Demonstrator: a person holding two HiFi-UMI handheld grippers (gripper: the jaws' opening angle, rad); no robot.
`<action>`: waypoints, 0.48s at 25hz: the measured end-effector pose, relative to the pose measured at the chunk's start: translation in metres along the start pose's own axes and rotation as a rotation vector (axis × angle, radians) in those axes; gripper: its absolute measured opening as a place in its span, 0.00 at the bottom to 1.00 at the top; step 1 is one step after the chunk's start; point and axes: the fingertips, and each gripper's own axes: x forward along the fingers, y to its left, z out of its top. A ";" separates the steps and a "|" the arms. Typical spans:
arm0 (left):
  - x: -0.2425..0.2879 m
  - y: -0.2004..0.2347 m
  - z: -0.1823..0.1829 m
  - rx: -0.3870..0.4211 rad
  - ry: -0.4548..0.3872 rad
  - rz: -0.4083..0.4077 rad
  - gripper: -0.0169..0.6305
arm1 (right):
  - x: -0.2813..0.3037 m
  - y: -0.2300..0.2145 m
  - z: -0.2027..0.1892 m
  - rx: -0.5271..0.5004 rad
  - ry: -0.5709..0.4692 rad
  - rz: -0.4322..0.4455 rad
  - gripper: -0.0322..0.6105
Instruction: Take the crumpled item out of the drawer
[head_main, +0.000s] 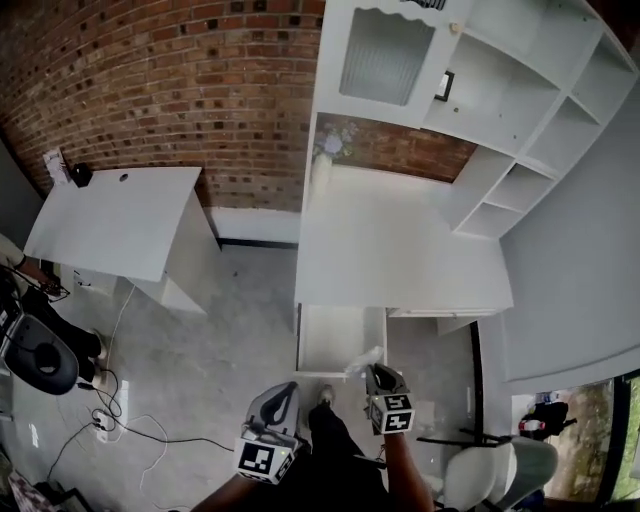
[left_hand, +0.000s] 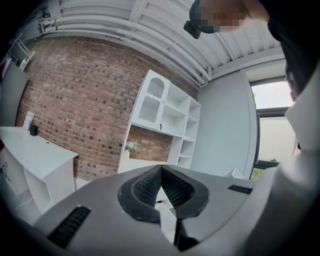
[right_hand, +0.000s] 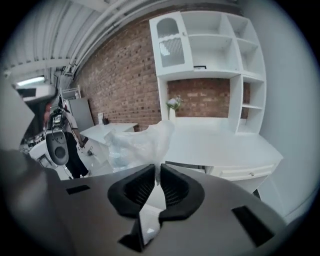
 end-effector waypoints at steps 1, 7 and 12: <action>-0.003 -0.003 0.000 0.002 0.002 -0.006 0.06 | -0.014 0.003 0.006 0.017 -0.024 -0.005 0.13; -0.013 -0.018 -0.006 -0.003 0.008 -0.023 0.06 | -0.089 0.025 0.051 0.101 -0.199 0.001 0.13; -0.005 -0.027 0.001 0.007 0.011 -0.024 0.06 | -0.126 0.043 0.082 0.063 -0.303 0.014 0.13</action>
